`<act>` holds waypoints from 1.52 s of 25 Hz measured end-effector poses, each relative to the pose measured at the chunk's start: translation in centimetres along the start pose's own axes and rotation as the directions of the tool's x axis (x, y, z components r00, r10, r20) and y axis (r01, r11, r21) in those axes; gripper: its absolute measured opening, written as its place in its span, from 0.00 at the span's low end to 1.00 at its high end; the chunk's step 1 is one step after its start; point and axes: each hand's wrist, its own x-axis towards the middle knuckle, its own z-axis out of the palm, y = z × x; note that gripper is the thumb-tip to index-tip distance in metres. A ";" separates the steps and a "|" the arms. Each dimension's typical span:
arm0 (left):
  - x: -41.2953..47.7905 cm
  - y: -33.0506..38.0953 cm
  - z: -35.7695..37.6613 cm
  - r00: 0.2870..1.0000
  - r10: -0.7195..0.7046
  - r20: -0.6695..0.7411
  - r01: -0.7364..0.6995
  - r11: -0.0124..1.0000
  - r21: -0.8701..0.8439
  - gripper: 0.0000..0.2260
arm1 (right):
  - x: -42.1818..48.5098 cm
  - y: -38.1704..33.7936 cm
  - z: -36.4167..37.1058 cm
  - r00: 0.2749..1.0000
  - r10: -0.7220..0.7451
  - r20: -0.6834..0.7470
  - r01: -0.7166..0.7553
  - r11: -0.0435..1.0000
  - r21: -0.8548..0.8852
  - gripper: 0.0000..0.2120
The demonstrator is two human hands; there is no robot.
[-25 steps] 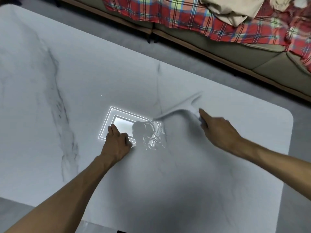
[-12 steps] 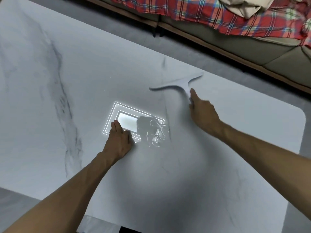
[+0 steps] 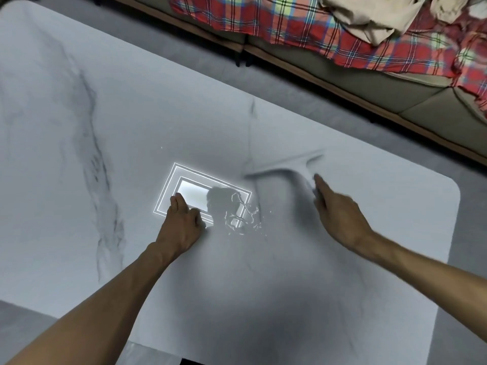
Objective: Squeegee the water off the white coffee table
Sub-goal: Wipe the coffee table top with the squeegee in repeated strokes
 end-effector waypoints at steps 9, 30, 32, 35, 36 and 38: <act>-0.2 -4.3 -3.6 0.920 -0.305 -0.246 0.240 0.935 -0.260 0.15 | 19.1 -20.4 1.1 0.975 0.216 -0.048 -0.191 0.933 0.306 0.31; -3.0 -0.6 1.2 0.956 -0.148 -0.253 0.084 0.966 -0.246 0.06 | 1.7 0.7 5.3 0.925 -0.333 0.185 0.368 0.906 -0.208 0.27; -3.5 0.8 3.0 0.970 0.002 -0.244 -0.026 0.995 -0.098 0.02 | -0.3 5.0 4.1 0.942 -0.282 0.183 0.321 0.916 -0.239 0.26; -3.9 2.4 4.6 0.992 0.018 -0.127 -0.005 0.995 0.104 0.15 | -2.7 10.0 2.4 0.963 -0.202 0.179 0.250 0.917 -0.311 0.26; -3.9 3.0 4.5 0.997 0.011 -0.073 -0.002 0.992 0.130 0.21 | -3.2 11.4 1.7 0.968 -0.173 0.184 0.228 0.912 -0.340 0.26; -3.4 4.2 4.4 0.999 -0.045 -0.026 0.047 0.996 0.078 0.23 | -3.8 13.3 0.1 0.970 -0.117 0.215 0.191 0.911 -0.364 0.27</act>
